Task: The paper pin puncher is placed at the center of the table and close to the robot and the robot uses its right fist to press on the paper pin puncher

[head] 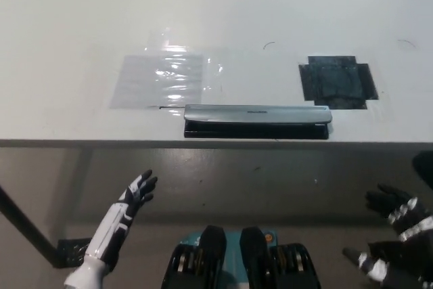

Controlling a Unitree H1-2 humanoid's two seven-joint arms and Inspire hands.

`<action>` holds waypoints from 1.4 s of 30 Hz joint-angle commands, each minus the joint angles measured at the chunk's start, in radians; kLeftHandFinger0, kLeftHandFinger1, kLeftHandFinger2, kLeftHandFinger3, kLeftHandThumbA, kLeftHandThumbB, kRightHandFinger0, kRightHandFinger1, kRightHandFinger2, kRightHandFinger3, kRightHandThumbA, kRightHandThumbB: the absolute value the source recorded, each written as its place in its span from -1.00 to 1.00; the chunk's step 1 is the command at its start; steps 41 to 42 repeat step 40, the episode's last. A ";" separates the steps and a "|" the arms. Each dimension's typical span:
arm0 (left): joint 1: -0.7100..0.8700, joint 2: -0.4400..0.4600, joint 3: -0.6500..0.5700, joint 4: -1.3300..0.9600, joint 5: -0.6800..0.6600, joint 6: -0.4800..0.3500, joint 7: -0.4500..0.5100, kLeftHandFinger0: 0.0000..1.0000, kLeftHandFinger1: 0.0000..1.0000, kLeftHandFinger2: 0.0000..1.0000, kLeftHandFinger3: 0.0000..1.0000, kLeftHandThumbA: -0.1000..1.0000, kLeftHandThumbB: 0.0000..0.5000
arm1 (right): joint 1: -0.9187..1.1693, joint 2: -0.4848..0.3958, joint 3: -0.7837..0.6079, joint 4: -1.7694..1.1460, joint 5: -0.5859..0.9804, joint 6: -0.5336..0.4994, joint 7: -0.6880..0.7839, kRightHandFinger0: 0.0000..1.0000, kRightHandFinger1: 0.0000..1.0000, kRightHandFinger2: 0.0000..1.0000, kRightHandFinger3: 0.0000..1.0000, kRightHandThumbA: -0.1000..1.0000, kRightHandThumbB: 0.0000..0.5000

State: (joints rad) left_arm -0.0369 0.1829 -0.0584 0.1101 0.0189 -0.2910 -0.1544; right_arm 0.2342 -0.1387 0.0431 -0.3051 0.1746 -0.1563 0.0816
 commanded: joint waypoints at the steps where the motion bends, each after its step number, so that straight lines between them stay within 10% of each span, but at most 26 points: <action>1: 0.001 0.011 0.008 -0.042 -0.010 -0.002 -0.006 1.00 1.00 1.00 1.00 1.00 0.14 | -0.020 0.019 0.036 0.062 -0.082 -0.076 0.023 1.00 1.00 1.00 1.00 1.00 0.26; 42: -0.027 0.011 0.022 -0.005 -0.015 0.003 -0.005 1.00 1.00 1.00 1.00 1.00 0.05 | -0.157 0.023 0.071 0.347 -0.116 -0.097 0.075 1.00 1.00 1.00 1.00 1.00 0.24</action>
